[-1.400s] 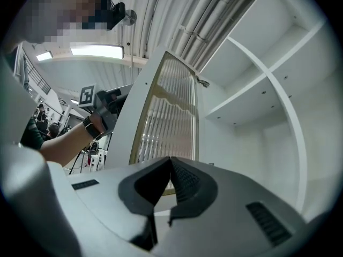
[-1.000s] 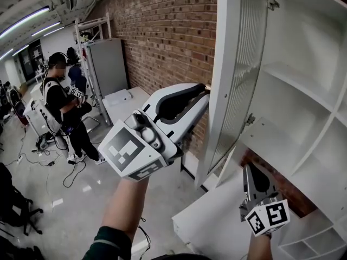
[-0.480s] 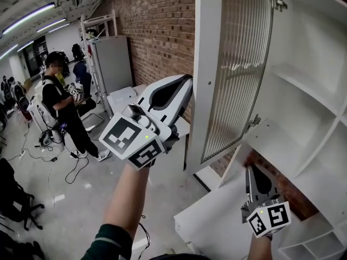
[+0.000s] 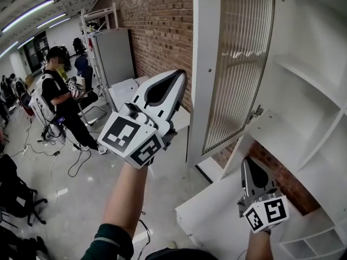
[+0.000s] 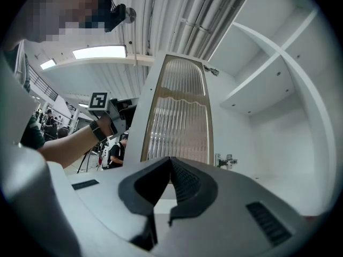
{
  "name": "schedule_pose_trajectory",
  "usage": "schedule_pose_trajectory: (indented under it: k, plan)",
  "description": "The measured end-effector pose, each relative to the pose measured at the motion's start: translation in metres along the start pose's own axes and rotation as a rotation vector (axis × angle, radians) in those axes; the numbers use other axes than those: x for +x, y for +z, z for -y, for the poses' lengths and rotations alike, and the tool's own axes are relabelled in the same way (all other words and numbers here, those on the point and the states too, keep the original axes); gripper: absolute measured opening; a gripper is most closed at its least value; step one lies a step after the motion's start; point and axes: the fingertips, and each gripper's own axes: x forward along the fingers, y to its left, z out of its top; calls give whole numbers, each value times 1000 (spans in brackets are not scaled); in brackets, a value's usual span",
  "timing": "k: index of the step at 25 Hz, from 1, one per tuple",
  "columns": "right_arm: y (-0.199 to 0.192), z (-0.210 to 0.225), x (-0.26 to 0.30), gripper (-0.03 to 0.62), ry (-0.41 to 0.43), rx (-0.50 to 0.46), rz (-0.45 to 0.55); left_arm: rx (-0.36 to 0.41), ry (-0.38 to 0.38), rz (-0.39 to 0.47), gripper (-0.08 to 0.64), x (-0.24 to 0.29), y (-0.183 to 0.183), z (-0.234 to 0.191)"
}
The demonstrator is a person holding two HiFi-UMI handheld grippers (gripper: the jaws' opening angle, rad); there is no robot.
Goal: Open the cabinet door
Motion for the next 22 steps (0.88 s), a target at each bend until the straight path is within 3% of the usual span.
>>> schedule_pose_trajectory:
  k: [7,22]
  plan:
    - [-6,-10,2,5,28,8,-8,-14,58,-85,6,-30,-29,7]
    - [-36,-12,-3,5,62,40,-42,-131,197,-272,6,-112,-110,34]
